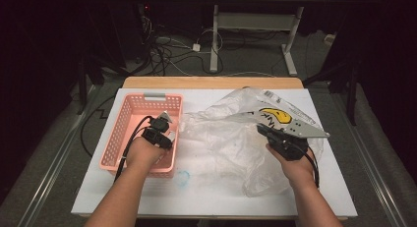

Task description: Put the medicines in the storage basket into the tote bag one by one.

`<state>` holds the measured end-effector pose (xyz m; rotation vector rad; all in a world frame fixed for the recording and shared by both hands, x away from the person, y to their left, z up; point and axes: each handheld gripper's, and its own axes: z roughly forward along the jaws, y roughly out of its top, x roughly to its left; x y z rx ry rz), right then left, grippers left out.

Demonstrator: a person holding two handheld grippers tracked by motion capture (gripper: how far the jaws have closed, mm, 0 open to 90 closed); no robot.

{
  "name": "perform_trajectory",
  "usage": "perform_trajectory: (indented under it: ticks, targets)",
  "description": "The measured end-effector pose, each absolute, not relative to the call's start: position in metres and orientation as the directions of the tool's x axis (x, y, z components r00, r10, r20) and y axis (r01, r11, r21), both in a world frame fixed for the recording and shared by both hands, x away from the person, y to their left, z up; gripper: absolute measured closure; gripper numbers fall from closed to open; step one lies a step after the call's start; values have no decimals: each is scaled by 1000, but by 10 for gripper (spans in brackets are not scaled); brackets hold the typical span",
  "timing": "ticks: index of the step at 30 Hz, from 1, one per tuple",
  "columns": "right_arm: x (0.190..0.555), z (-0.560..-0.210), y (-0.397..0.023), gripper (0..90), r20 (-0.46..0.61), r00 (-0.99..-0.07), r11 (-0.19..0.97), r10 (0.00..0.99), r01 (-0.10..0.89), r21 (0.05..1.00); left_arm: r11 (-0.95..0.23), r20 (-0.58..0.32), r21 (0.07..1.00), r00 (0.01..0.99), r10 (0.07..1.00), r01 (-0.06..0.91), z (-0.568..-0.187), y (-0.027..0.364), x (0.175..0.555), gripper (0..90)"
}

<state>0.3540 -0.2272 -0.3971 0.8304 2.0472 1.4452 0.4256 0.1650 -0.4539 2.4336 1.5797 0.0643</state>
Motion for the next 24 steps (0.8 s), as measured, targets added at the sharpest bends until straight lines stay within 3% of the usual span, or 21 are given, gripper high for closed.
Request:
perform_trajectory:
  ticks: [9, 24]
  targets:
    - [353, -396, -227, 900, -50, -690, 251, 722, 193, 949, -366, -82, 259, 398, 914, 894, -453, 166, 424, 686]
    - [352, -395, -228, 900, -50, -691, 246, 721, 187, 951, -301, -105, 473, 392, 914, 828, -428, 179, 410, 685]
